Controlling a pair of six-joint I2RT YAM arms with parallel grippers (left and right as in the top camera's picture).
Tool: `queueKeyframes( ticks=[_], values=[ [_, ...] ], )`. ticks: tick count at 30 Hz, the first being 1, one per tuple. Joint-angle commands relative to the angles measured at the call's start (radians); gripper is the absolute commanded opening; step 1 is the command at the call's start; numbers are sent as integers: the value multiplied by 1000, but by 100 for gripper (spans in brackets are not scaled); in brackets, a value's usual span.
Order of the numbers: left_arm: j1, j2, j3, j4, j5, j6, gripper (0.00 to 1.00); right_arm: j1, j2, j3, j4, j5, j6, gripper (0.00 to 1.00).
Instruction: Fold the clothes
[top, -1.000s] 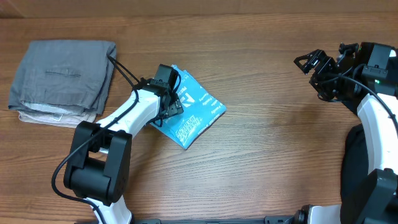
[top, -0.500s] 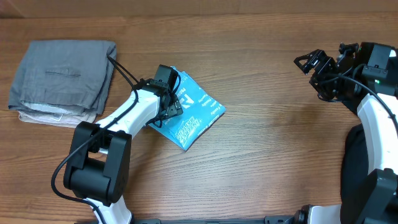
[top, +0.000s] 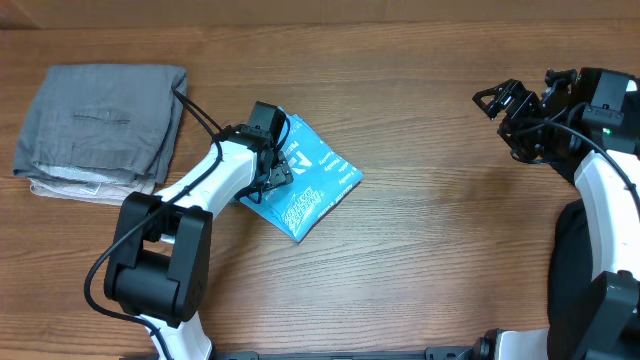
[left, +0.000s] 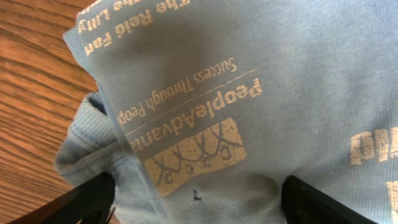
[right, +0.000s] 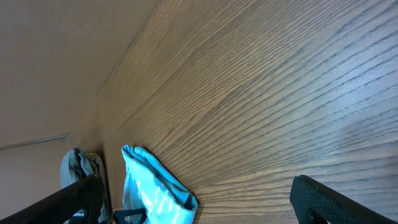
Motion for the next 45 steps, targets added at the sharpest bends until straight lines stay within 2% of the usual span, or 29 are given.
queueKeyframes(
  ticks=[1, 5, 12, 13, 17, 18, 21, 26, 32, 37, 45],
  values=[
    [3, 90, -60, -48, 2, 18, 85, 1, -3, 6, 4, -8, -2, 100],
    [3, 90, -71, -48, 2, 18, 86, 1, -3, 6, 4, -8, -2, 100],
    [5, 87, -111, -12, 0, 39, 96, 1, -3, 6, 4, -8, -2, 100],
    [5, 84, -96, -30, -5, 42, 100, 1, -3, 6, 4, -8, -2, 100],
    [5, 41, 36, -175, -56, 42, 100, 1, -3, 6, 4, -8, -2, 100],
    [6, 11, 121, -249, -61, 42, 100, 1, -3, 6, 4, -8, -2, 100],
    [23, -40, 230, -315, -47, 41, 100, 1, -3, 6, 4, -8, -2, 100],
    [44, -90, 272, -345, 34, 35, 100, 1, -3, 6, 4, -8, -2, 100],
    [51, -94, 232, -442, 42, -49, 100, 1, -3, 6, 4, -8, -2, 100],
    [51, -94, 126, -395, 47, -107, 100, 1, -3, 6, 4, -8, -2, 100],
    [51, -93, -61, -149, 54, -116, 100, 1, -3, 6, 4, -8, -2, 100]
  ],
)
